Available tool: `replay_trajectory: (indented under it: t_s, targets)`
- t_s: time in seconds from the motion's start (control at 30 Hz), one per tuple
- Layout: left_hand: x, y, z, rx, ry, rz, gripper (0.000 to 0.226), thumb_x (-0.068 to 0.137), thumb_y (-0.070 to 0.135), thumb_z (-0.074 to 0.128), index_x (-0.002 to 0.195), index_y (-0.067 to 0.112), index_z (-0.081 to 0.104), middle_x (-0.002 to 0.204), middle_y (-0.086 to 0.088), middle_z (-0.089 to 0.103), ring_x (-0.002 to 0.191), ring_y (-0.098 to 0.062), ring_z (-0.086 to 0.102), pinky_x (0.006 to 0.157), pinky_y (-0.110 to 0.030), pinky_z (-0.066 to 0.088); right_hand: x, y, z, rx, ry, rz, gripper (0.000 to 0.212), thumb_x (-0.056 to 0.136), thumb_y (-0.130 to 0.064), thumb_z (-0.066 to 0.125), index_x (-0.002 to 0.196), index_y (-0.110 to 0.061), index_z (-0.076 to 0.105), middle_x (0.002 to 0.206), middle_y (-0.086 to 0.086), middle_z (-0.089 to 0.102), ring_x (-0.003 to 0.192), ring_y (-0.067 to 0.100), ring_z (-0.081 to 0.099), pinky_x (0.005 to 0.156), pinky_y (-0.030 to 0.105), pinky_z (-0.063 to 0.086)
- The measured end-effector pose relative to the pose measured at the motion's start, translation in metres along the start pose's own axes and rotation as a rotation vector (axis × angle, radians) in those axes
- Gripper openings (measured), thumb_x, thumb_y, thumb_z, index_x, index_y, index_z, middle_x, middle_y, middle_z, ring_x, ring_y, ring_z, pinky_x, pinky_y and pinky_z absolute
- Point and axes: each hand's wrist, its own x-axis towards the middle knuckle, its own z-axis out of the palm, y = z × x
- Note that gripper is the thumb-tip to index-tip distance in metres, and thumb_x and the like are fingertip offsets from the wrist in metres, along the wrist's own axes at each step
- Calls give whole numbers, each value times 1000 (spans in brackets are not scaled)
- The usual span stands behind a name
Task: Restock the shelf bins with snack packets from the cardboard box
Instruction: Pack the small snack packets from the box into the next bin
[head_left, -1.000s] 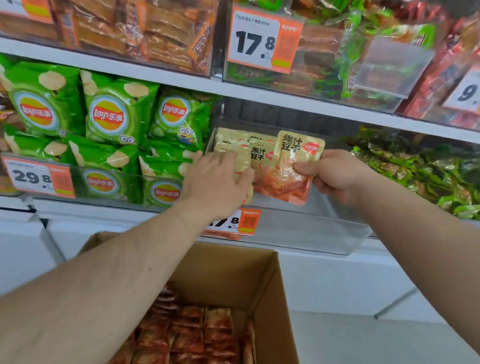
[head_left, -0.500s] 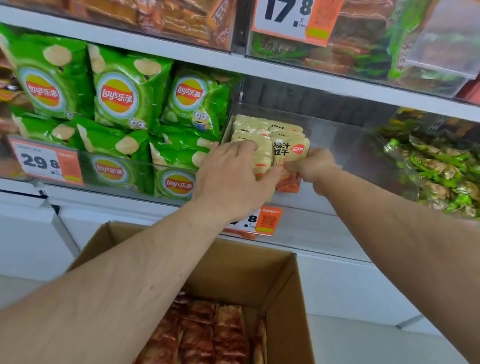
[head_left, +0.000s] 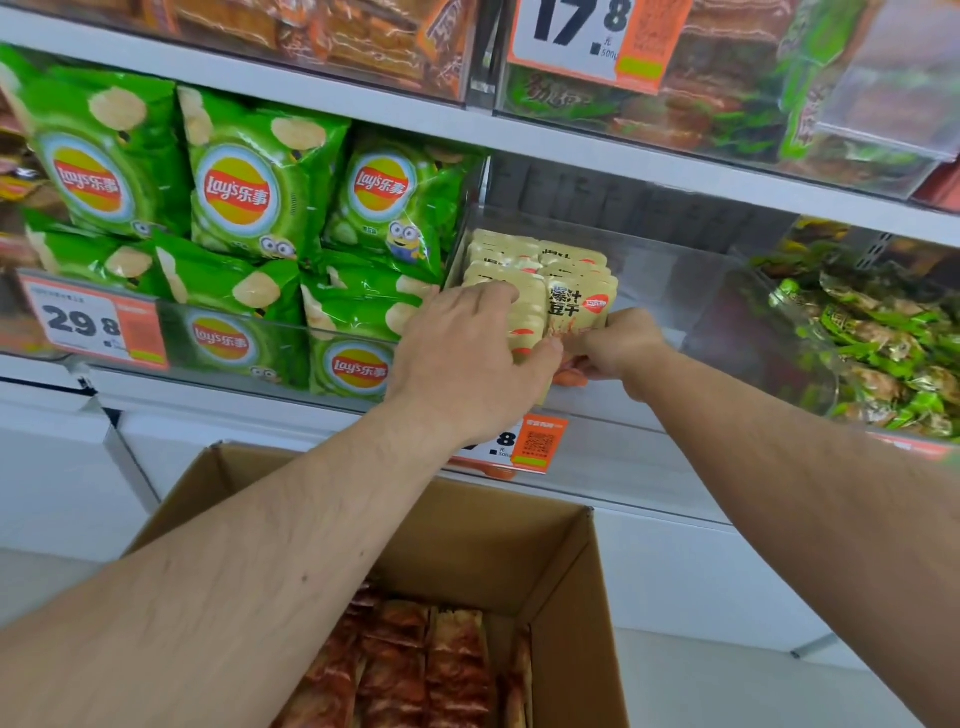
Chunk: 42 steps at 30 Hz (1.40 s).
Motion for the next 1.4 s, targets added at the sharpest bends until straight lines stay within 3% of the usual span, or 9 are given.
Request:
replay_trajectory:
  t_s: [0.2,0.33,0.47,0.57,0.63,0.77,0.93,1.17,1.4]
  targets:
    - [-1,0,-2,7,-6,7,57,94,54,47,138,18,45,140,0,53,130,-19,40,107,-32,27,-4,0,-3,-19,-25,15,32,70,-24,88,91,-6,72,82,10,75,68,23,74,69,39,63]
    - [1,1,-10,-28,-70,11,58,93,52,50,140,18,44,141,0,51,131,-19,40,107,-31,27,-17,-8,-13,-67,-61,19,32,74,-23,87,90,-4,67,84,11,73,68,21,71,51,25,58]
    - [-2,-3,-28,-299,-189,-56,59,91,47,58,142,24,41,144,6,47,132,-18,41,102,-32,36,-38,-20,-30,-169,-14,12,40,72,-27,88,81,-4,56,85,14,68,82,27,72,77,42,61]
    - [-20,-5,-41,-332,-161,-14,54,93,41,59,141,26,41,144,10,48,118,-15,50,90,-26,36,-66,-29,-38,-287,-11,1,36,77,-27,83,76,-4,55,85,15,68,79,25,69,71,37,59]
    - [-37,-8,-50,-312,-138,23,51,93,38,61,140,26,44,140,10,49,99,-11,51,85,-24,36,-92,-37,-39,-426,118,-114,27,82,-25,74,71,-7,56,76,9,65,75,27,63,58,28,49]
    - [-73,-24,-59,-297,-159,55,47,92,30,63,136,24,48,132,11,54,118,-5,48,92,-19,37,-165,-47,-18,-515,406,-509,21,83,-26,60,100,-17,69,92,4,71,89,30,65,74,36,53]
    - [-116,-65,-52,-263,-428,-67,43,87,25,64,127,27,50,118,13,58,105,-6,56,91,-27,47,-239,-23,53,-359,206,-850,21,73,-34,50,68,-19,64,62,-2,64,62,26,63,55,32,51]
    - [-154,-145,-36,-174,-691,-337,45,92,28,62,133,25,45,110,17,57,94,0,56,76,-13,41,-195,67,155,-792,-441,-383,18,83,-32,59,97,-26,67,106,1,69,100,27,63,79,32,52]
    - [-158,-174,-4,-220,-753,-483,37,91,22,59,127,24,50,102,16,63,85,1,59,64,-15,43,-175,157,232,-854,-486,-72,23,88,-25,53,102,-23,71,105,4,70,98,28,66,80,35,56]
